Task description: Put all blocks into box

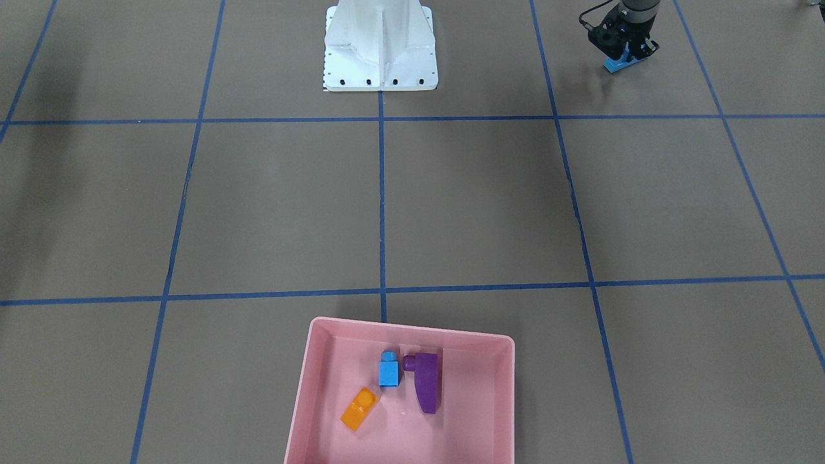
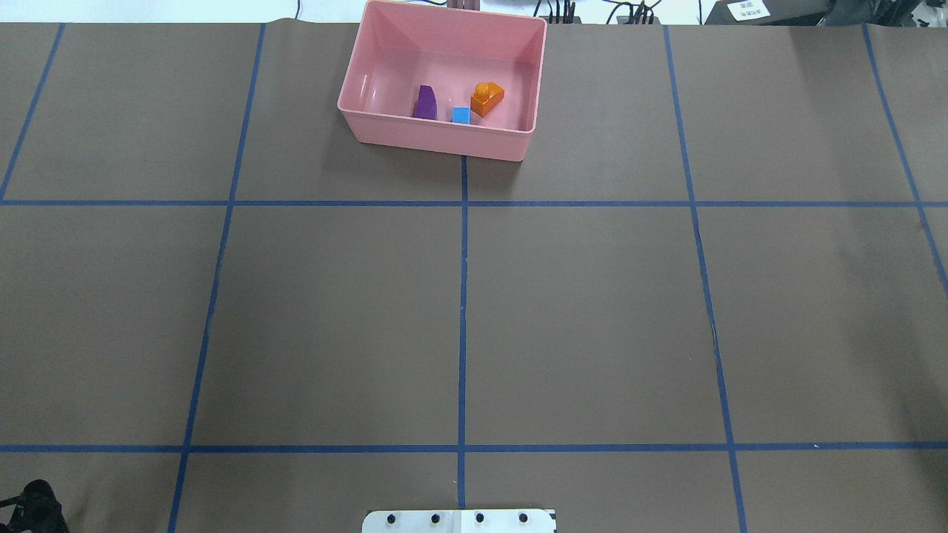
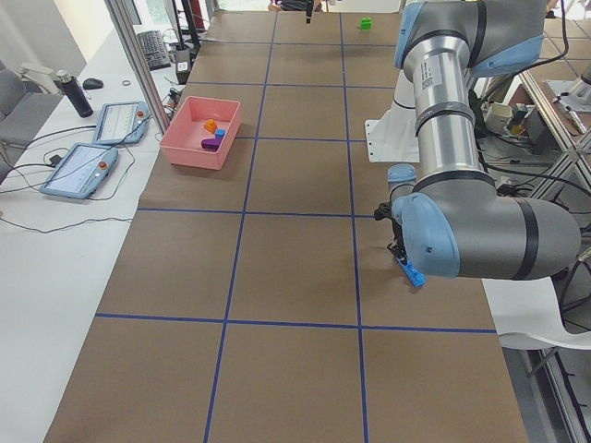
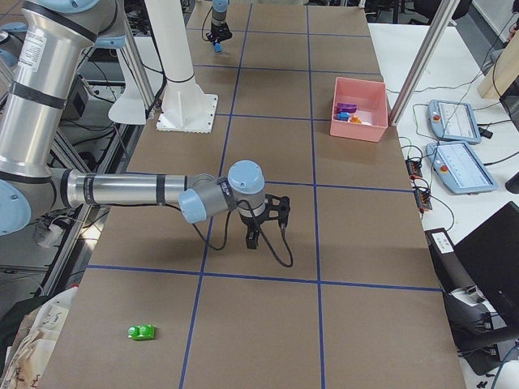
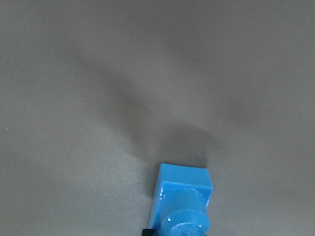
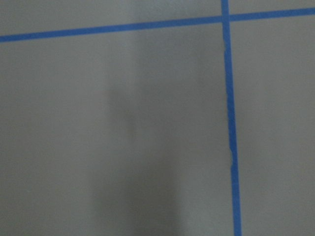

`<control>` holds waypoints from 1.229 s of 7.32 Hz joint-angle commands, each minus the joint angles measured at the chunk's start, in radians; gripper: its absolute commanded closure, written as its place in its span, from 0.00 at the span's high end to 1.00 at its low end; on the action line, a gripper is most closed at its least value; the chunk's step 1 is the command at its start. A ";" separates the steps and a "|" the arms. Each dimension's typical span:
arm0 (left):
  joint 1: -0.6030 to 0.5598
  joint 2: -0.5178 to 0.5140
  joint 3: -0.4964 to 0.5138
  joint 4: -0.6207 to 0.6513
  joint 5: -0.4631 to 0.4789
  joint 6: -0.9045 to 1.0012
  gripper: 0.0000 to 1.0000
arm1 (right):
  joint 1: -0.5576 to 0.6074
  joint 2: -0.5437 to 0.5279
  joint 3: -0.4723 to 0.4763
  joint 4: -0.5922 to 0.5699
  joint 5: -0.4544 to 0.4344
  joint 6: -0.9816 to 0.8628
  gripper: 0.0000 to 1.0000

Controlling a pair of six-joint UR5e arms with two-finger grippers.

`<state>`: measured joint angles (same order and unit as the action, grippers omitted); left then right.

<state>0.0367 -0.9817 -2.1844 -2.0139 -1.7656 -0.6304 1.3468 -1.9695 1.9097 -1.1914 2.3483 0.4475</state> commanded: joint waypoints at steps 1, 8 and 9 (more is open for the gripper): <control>-0.169 -0.027 -0.095 0.006 -0.058 0.008 0.00 | 0.041 -0.110 -0.001 0.003 -0.009 -0.163 1.00; -0.846 -1.189 0.311 0.489 -0.221 -0.087 0.00 | 0.187 -0.256 -0.276 0.006 -0.073 -0.572 1.00; -0.889 -1.338 0.466 0.480 -0.221 -0.132 0.00 | 0.192 -0.258 -0.314 0.013 -0.073 -0.576 1.00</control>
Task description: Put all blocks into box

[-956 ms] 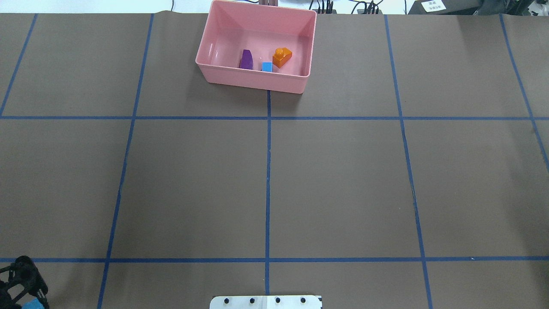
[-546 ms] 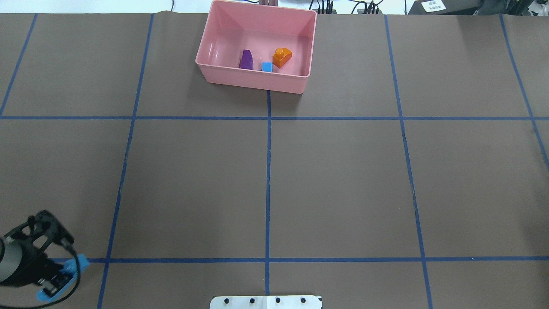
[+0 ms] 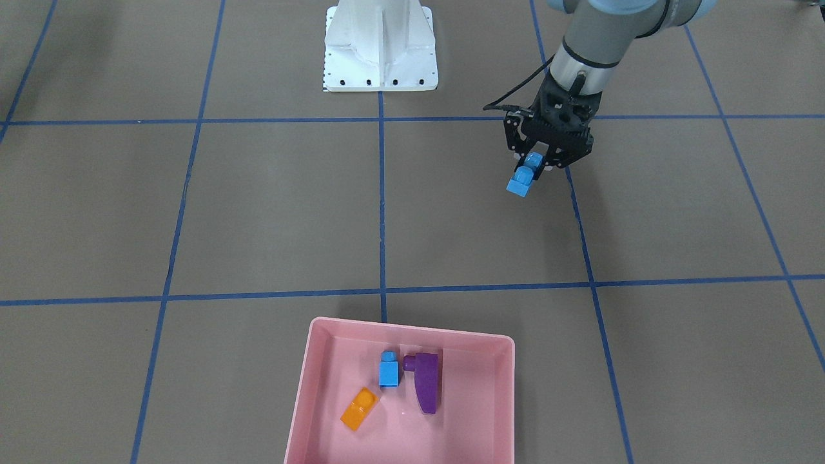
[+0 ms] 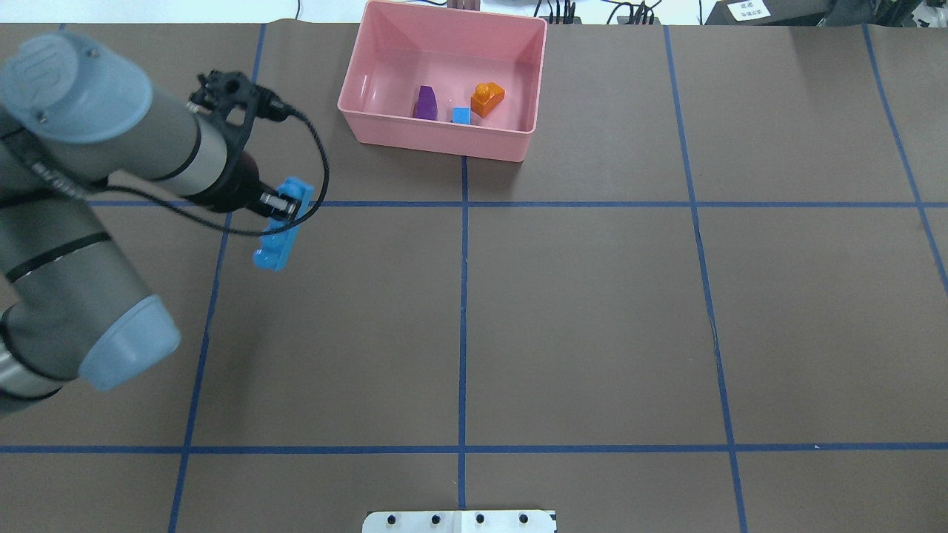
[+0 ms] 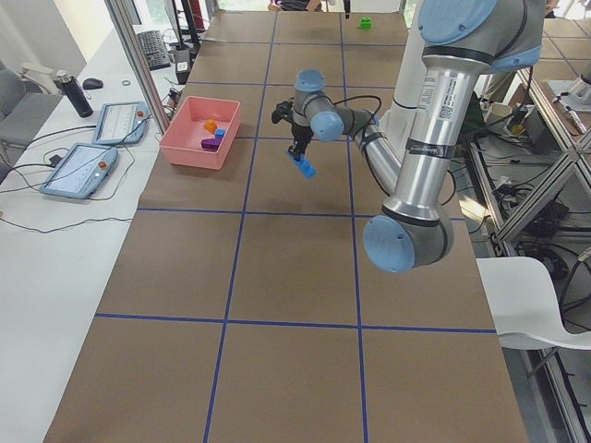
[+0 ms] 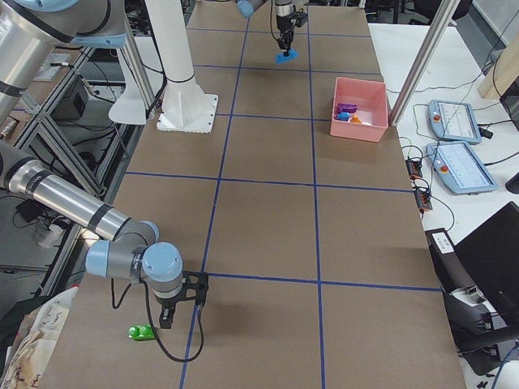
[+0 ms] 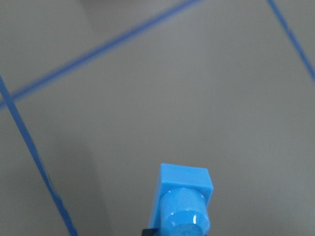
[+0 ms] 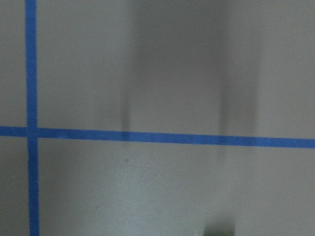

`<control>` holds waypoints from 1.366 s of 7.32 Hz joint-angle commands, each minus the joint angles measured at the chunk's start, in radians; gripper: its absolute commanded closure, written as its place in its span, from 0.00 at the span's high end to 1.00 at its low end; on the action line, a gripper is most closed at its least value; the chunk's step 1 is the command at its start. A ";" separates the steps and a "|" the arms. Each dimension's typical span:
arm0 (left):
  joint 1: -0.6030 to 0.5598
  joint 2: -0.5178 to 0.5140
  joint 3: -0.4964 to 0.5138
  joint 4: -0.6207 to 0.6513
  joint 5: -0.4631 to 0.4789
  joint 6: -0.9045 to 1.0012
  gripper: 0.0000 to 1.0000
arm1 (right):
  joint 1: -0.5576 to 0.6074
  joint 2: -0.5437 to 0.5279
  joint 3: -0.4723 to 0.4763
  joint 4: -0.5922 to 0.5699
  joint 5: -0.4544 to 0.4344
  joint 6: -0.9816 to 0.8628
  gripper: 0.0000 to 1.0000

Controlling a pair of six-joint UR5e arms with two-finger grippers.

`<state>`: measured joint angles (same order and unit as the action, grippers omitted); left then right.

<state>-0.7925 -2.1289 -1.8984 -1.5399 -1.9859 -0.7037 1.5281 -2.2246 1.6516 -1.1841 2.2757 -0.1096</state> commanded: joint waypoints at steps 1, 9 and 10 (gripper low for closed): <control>-0.095 -0.320 0.335 -0.034 -0.004 -0.127 0.00 | 0.012 -0.003 -0.128 0.052 -0.002 -0.048 1.00; -0.152 -0.695 1.200 -0.688 0.160 -0.299 0.00 | 0.027 -0.029 -0.268 0.193 -0.015 -0.048 0.12; -0.139 -0.695 1.235 -0.721 0.188 -0.301 0.00 | 0.027 -0.027 -0.271 0.193 -0.015 -0.054 0.00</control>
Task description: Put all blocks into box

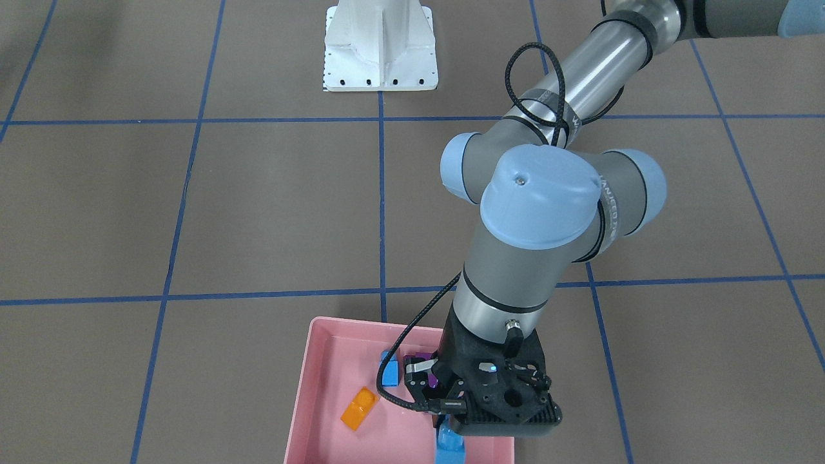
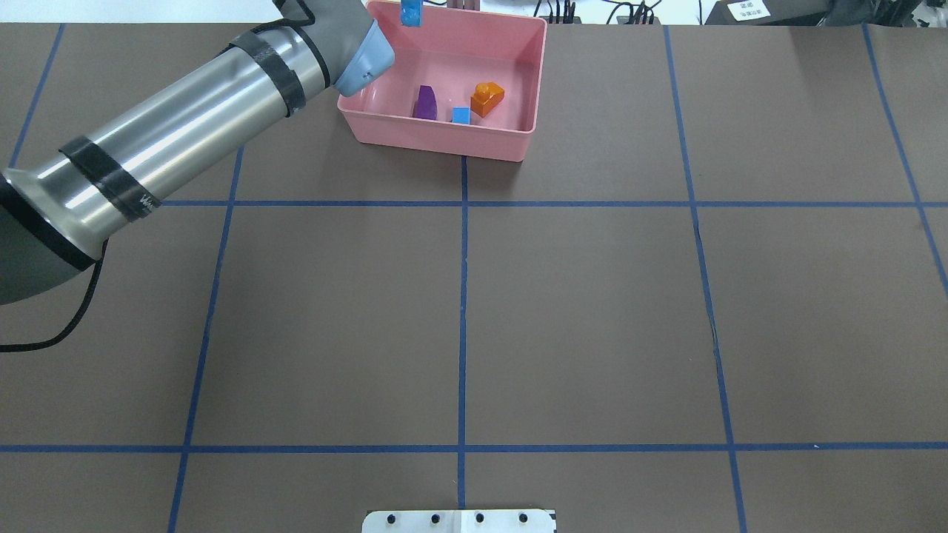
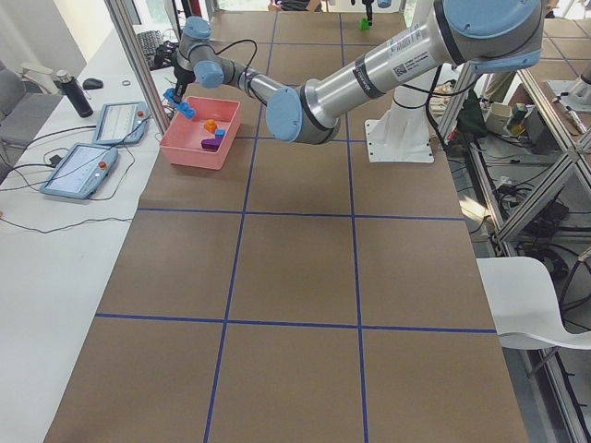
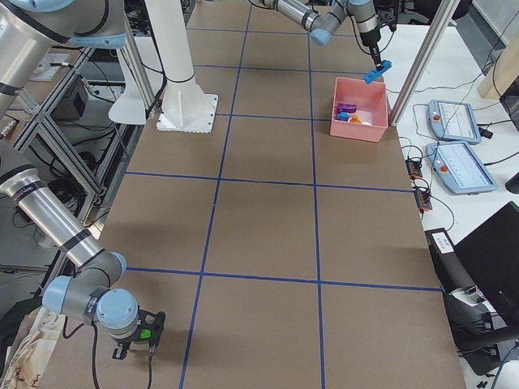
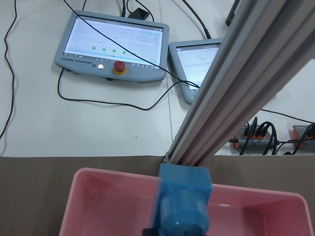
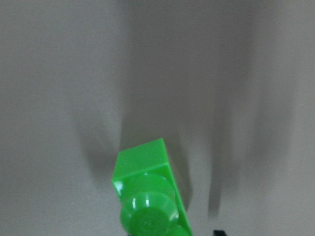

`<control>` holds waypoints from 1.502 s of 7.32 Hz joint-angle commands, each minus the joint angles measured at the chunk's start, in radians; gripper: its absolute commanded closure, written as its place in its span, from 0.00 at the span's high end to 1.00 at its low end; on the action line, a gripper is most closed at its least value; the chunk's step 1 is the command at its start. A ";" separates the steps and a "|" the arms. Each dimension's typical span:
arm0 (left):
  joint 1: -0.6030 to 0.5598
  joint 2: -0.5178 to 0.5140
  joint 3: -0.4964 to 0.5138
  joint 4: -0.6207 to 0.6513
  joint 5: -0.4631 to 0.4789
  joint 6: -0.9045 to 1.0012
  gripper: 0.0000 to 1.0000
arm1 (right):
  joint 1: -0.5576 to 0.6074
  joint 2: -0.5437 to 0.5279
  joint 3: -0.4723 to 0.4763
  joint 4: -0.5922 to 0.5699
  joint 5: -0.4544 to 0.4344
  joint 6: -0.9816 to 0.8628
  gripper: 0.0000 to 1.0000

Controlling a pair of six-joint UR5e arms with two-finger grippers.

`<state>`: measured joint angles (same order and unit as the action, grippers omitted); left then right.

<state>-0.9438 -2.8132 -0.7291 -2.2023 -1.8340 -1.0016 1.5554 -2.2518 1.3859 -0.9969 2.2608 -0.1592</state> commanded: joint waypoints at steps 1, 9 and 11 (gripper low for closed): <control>0.037 -0.009 0.066 -0.059 0.053 -0.002 0.94 | 0.000 0.000 -0.005 0.006 0.003 0.000 0.00; 0.005 0.313 -0.712 0.612 -0.122 0.298 1.00 | -0.133 0.704 0.282 -0.524 0.158 0.474 0.00; -0.056 0.534 -0.925 0.710 -0.163 0.513 1.00 | -0.352 1.026 0.222 -0.528 0.148 0.854 0.00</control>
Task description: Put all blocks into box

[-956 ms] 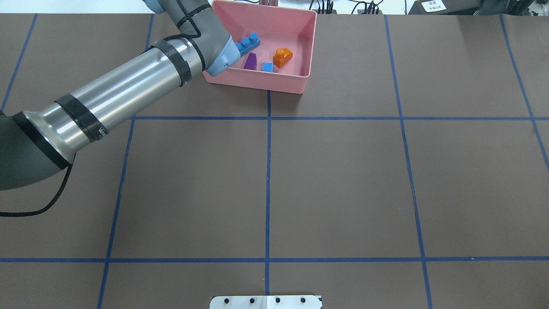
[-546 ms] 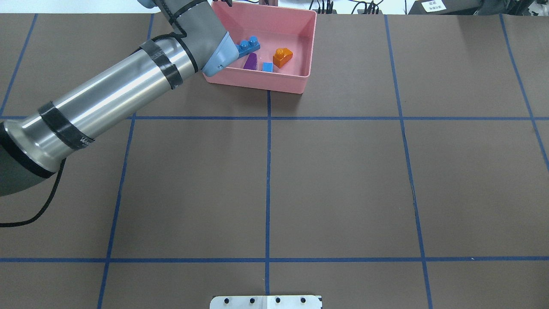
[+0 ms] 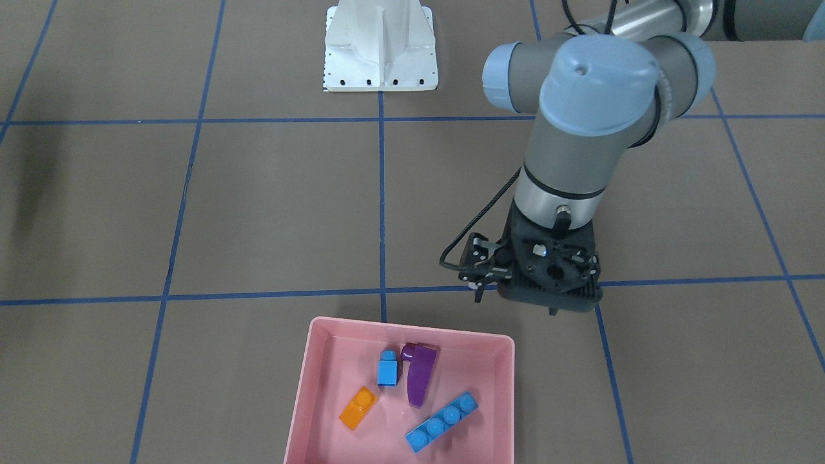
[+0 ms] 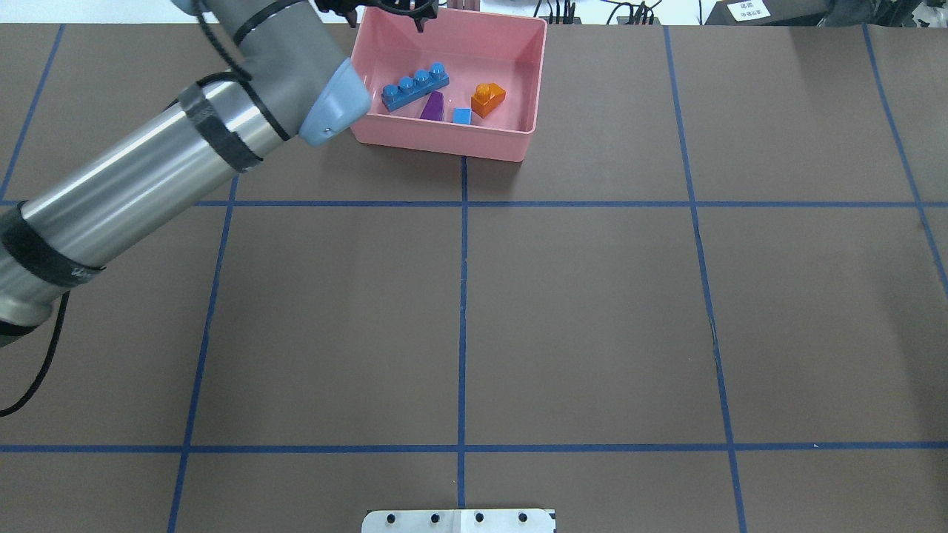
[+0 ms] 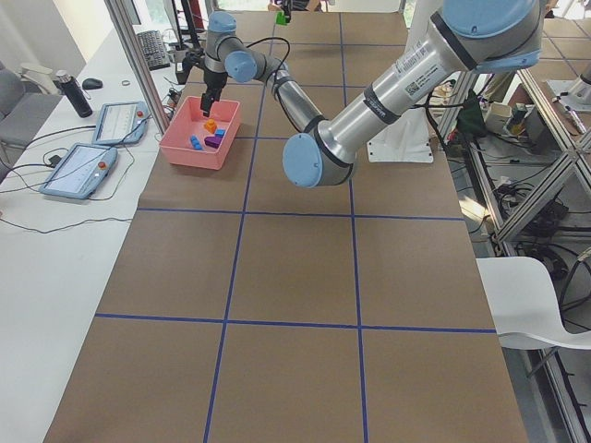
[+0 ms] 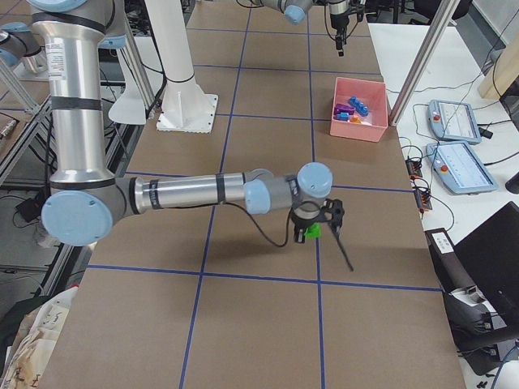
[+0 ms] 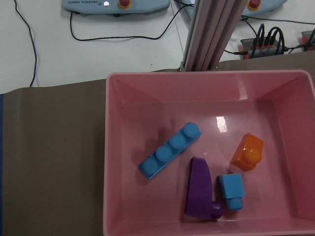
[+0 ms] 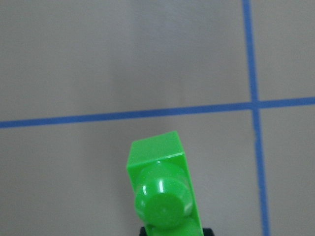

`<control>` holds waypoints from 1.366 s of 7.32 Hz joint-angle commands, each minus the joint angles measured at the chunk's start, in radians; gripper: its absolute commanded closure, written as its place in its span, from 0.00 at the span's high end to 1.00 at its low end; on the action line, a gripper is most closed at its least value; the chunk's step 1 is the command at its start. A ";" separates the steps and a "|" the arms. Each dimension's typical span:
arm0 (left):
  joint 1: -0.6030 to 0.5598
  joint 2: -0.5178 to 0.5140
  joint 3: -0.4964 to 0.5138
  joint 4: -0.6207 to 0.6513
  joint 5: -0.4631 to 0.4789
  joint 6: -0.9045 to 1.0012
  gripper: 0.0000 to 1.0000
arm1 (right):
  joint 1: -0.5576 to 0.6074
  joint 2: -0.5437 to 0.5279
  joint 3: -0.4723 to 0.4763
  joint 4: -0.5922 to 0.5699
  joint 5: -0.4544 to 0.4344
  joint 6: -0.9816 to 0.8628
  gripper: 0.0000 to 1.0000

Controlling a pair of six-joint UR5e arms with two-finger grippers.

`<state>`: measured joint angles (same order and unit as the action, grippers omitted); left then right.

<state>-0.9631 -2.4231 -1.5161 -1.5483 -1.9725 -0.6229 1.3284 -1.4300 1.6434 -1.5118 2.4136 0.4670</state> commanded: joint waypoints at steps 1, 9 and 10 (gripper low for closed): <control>-0.075 0.250 -0.201 0.056 -0.057 0.234 1.00 | -0.185 0.390 -0.166 -0.005 -0.016 0.349 0.00; -0.362 0.627 -0.299 0.074 -0.229 0.646 1.00 | -0.419 1.040 -0.863 0.380 -0.295 0.871 0.99; -0.374 0.637 -0.302 0.076 -0.236 0.646 1.00 | -0.411 1.024 -0.820 0.374 -0.280 0.872 1.00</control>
<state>-1.3241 -1.8024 -1.8105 -1.4742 -2.2026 0.0205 0.9166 -0.4006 0.7956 -1.1395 2.1243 1.3276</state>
